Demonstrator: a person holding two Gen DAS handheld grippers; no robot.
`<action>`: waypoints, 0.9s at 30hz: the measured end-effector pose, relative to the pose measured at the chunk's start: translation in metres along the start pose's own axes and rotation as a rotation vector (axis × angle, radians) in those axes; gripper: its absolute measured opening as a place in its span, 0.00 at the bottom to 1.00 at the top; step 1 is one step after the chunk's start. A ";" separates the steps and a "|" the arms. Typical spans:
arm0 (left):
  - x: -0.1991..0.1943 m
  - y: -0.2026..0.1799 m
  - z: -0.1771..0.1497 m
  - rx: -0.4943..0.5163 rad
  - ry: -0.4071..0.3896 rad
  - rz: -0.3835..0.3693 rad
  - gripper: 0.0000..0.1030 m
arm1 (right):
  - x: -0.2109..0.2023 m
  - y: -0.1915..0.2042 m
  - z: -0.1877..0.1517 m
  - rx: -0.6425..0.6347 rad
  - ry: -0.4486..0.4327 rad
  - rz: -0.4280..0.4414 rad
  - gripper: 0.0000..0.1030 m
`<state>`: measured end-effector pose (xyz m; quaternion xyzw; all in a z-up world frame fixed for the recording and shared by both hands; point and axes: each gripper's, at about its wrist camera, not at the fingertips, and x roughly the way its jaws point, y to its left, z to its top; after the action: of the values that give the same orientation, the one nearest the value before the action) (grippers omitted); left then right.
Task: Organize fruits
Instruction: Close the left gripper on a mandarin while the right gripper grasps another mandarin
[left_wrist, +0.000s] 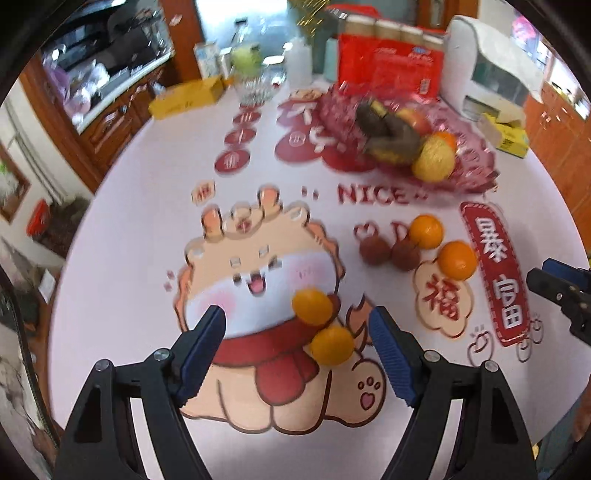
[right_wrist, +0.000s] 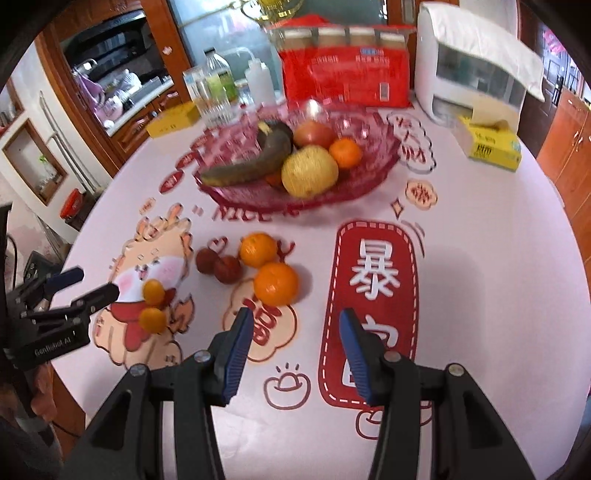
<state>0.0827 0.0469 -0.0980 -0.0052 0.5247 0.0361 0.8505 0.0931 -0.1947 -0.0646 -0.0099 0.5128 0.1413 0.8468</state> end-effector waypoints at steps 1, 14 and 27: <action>0.007 0.001 -0.006 -0.017 0.009 -0.001 0.76 | 0.006 -0.001 -0.001 0.006 0.010 0.003 0.47; 0.047 0.003 -0.032 -0.102 0.004 -0.052 0.76 | 0.072 0.017 0.004 -0.012 0.081 0.034 0.47; 0.062 0.000 -0.036 -0.128 0.037 -0.102 0.63 | 0.101 0.022 0.015 -0.048 0.097 0.016 0.47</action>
<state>0.0790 0.0487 -0.1697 -0.0870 0.5359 0.0259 0.8394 0.1439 -0.1479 -0.1426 -0.0329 0.5497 0.1595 0.8193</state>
